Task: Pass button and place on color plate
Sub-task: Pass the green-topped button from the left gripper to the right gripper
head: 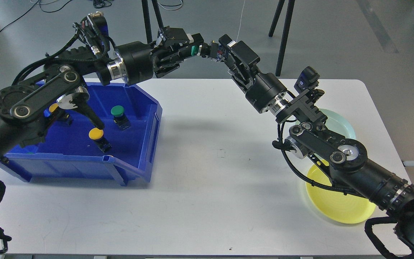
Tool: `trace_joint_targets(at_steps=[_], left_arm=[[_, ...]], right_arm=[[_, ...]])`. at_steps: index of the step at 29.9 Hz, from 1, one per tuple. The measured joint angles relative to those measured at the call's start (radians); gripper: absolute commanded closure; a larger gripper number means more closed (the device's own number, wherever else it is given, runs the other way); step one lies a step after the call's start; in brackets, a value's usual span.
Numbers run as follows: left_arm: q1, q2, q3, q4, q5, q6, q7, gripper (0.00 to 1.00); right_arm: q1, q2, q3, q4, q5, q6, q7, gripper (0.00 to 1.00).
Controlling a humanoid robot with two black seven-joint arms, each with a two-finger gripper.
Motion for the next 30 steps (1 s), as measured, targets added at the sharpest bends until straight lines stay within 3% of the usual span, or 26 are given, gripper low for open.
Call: trace_joint_targets(at_steps=[6,11,17,26,30], left_arm=[[0.0,0.0,0.001,-0.004,0.0,0.0,0.007,0.7],[0.0,0.001,0.0,-0.004,0.0,0.0,0.015,0.7],[0.0,0.003,-0.001,-0.004,0.0,0.0,0.016,0.68],[0.0,0.005,-0.001,-0.003,0.0,0.0,0.017,0.67],[0.0,0.004,0.0,-0.003,0.0,0.0,0.026,0.5]], right_arm=[[0.002,0.003,-0.006,0.0,0.001,-0.002,0.0,0.35],[0.003,0.008,-0.01,0.003,0.002,-0.002,0.0,0.47],[0.006,0.008,-0.042,0.012,0.002,-0.001,0.0,0.69],[0.012,0.01,-0.054,0.01,0.002,-0.001,0.001,0.81],[0.012,0.011,-0.054,0.006,0.002,-0.005,0.001,0.91]])
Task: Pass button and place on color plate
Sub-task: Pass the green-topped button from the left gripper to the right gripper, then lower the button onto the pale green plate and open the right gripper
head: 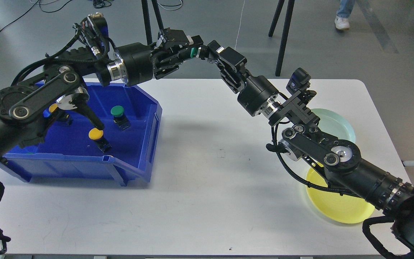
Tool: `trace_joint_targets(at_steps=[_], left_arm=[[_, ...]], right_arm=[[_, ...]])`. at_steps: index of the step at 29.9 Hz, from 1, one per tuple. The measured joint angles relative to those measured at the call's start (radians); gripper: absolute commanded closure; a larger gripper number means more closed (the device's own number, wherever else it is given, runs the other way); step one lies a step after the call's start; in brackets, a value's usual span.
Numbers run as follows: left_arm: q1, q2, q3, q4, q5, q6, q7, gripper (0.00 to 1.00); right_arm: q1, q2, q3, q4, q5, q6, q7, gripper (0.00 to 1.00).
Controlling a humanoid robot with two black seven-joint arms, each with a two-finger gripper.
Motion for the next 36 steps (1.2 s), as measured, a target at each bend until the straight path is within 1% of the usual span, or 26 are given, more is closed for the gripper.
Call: trace_joint_targets(at_steps=[4,6,12,18,20,23,26,30,34,36], left_arm=[[-0.001,-0.001,0.0,-0.001,0.0,-0.001,0.01,0.26],[-0.002,-0.001,-0.002,-0.002,0.0,-0.001,0.01,0.18],[-0.002,0.001,-0.01,0.0,-0.001,0.0,0.01,0.13],[0.003,0.01,-0.027,0.012,-0.003,0.0,0.004,0.11],[0.01,0.019,-0.053,0.015,-0.008,0.0,0.0,0.1],[0.022,0.027,-0.091,0.026,-0.05,0.0,0.002,0.08],[0.026,0.031,-0.106,0.063,-0.106,0.0,0.006,0.08],[0.028,0.051,-0.109,0.089,-0.168,0.0,0.007,0.07],[0.035,0.073,-0.11,0.091,-0.201,0.0,0.008,0.07],[0.037,0.082,-0.11,0.091,-0.209,0.0,0.007,0.07]], right_arm=[[-0.001,0.007,0.0,-0.003,0.0,-0.023,-0.002,0.91],[-0.001,0.011,0.0,-0.004,0.0,-0.032,-0.003,0.91],[-0.002,0.013,0.0,0.001,0.003,-0.037,-0.001,0.91],[0.0,-0.005,0.005,0.036,0.006,-0.037,-0.001,0.91],[0.0,-0.05,0.009,0.062,0.006,-0.037,-0.001,0.91],[-0.002,-0.149,0.028,0.092,0.008,-0.041,-0.001,0.91],[-0.006,-0.233,0.052,0.117,0.01,-0.042,-0.001,0.91],[-0.027,-0.35,0.05,0.114,0.014,-0.042,-0.001,0.91],[-0.087,-0.401,0.012,0.093,0.014,-0.034,-0.044,0.91],[-0.121,-0.431,-0.008,0.089,0.012,-0.035,-0.054,0.91]])
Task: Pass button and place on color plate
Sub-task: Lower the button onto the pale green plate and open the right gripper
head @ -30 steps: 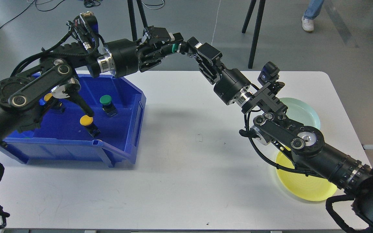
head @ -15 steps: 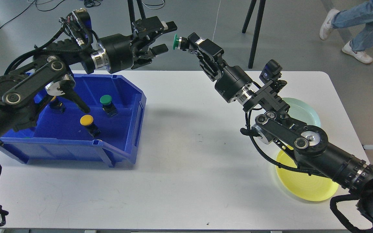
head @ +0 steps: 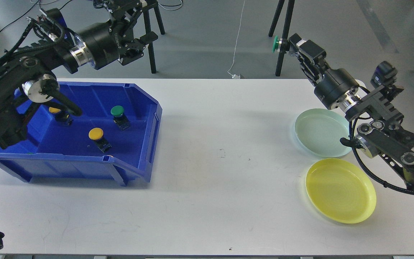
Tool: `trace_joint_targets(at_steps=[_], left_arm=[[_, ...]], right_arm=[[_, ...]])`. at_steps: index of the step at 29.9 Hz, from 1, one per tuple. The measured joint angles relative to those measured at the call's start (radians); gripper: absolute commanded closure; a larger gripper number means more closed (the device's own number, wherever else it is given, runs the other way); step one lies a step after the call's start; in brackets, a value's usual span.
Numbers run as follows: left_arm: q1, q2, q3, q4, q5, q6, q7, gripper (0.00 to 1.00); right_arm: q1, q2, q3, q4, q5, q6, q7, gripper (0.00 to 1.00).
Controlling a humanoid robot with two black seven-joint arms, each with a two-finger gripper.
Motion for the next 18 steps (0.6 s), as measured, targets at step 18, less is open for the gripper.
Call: trace_joint_targets(at_steps=[18], left_arm=[[0.008,-0.026,0.006,-0.012,-0.001,0.0,0.004,0.07]], right_arm=[[-0.096,-0.001,-0.097,-0.319,0.003,-0.006,-0.005,0.85]])
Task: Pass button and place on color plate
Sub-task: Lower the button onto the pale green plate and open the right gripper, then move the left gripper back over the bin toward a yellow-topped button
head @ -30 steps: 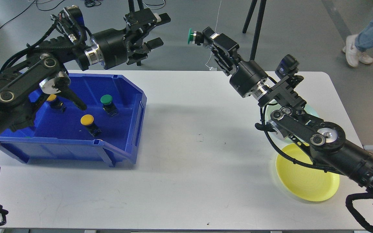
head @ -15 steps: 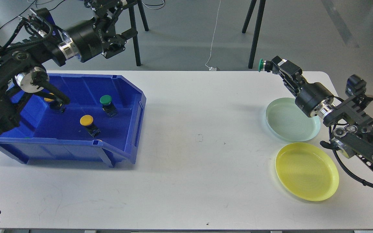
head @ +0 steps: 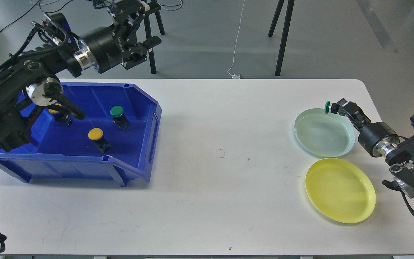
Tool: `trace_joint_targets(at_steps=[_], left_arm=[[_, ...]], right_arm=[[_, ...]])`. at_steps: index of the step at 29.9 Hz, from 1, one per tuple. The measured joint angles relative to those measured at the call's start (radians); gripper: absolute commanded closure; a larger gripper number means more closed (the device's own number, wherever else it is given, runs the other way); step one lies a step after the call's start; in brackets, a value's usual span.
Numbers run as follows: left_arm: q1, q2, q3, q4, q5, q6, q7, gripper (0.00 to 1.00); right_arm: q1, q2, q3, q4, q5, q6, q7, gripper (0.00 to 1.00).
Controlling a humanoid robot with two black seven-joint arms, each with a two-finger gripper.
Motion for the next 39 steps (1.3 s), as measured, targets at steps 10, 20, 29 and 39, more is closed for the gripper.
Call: trace_joint_targets(at_steps=[10,20,29,39], left_arm=[[0.0,0.0,0.002,0.0,0.002,0.0,0.001,0.07],[-0.002,0.006,0.002,0.0,0.002,0.0,0.001,0.07],[-0.004,0.011,-0.015,0.002,0.0,0.0,0.001,0.03],[-0.006,0.061,0.0,-0.058,0.05,0.0,-0.003,0.05]], right_arm=[[0.004,0.017,-0.017,0.003,-0.001,-0.001,-0.004,0.48],[-0.001,-0.02,-0.008,0.01,0.005,-0.004,0.0,0.36],[-0.003,-0.142,0.194,0.152,0.035,-0.01,0.014,0.21],[0.102,-0.128,0.315,0.171,0.424,0.104,0.002,0.09]])
